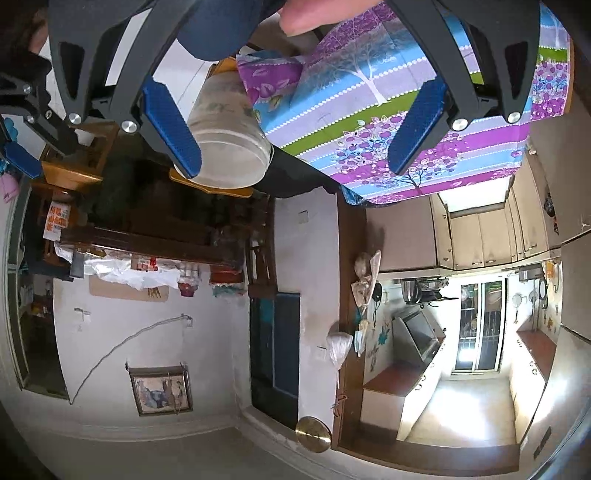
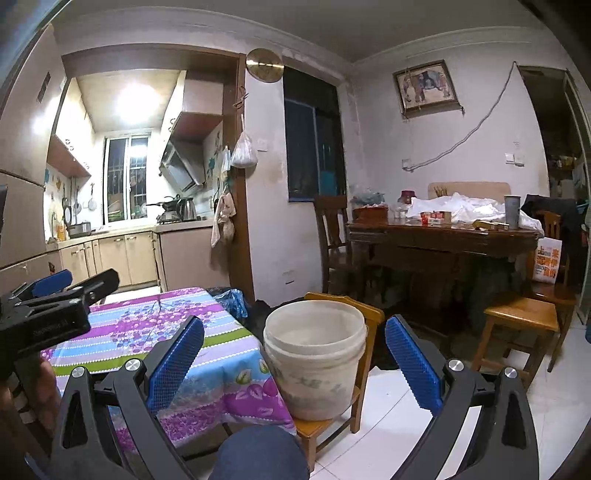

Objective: Collect trash

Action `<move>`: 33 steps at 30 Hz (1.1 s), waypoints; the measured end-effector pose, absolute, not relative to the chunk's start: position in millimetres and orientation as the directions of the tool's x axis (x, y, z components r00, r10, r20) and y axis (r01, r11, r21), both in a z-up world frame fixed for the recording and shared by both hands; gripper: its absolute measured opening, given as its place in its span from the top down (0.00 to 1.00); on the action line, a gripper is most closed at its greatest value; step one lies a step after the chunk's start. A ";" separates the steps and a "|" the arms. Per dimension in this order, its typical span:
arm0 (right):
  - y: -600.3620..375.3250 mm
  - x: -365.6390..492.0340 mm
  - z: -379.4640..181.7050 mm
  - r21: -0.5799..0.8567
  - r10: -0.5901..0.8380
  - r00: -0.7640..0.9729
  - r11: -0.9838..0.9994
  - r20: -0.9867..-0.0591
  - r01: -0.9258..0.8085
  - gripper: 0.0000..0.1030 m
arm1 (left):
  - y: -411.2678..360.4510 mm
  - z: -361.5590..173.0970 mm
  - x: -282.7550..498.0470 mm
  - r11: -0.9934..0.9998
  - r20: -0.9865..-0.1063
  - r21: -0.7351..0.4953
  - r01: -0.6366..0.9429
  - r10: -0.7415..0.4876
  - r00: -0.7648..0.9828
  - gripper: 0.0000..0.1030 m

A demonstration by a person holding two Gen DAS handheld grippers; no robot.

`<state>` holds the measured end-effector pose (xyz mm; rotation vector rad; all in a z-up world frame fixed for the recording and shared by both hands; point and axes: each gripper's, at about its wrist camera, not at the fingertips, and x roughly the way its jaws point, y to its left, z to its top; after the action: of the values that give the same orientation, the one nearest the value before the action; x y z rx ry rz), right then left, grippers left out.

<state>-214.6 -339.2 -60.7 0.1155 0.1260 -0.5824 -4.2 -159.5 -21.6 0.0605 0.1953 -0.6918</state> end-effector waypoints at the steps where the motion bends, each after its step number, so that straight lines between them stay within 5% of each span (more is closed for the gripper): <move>1: -341.9 -213.4 -58.6 0.072 -0.540 0.828 0.829 -0.149 0.554 0.05 | -159.1 -22.1 -4.0 0.769 -0.201 -0.010 0.639 -0.628 0.752 0.05; 33: -350.1 -212.6 -54.3 0.067 -0.597 0.796 0.794 -0.103 0.604 0.05 | -153.6 -33.9 -16.8 0.750 -0.200 -0.007 0.661 -0.649 0.734 0.05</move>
<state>-212.6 -350.1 -54.3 0.0982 0.0783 -0.6461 -16.8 -153.6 -33.9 0.0656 0.1950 -0.7203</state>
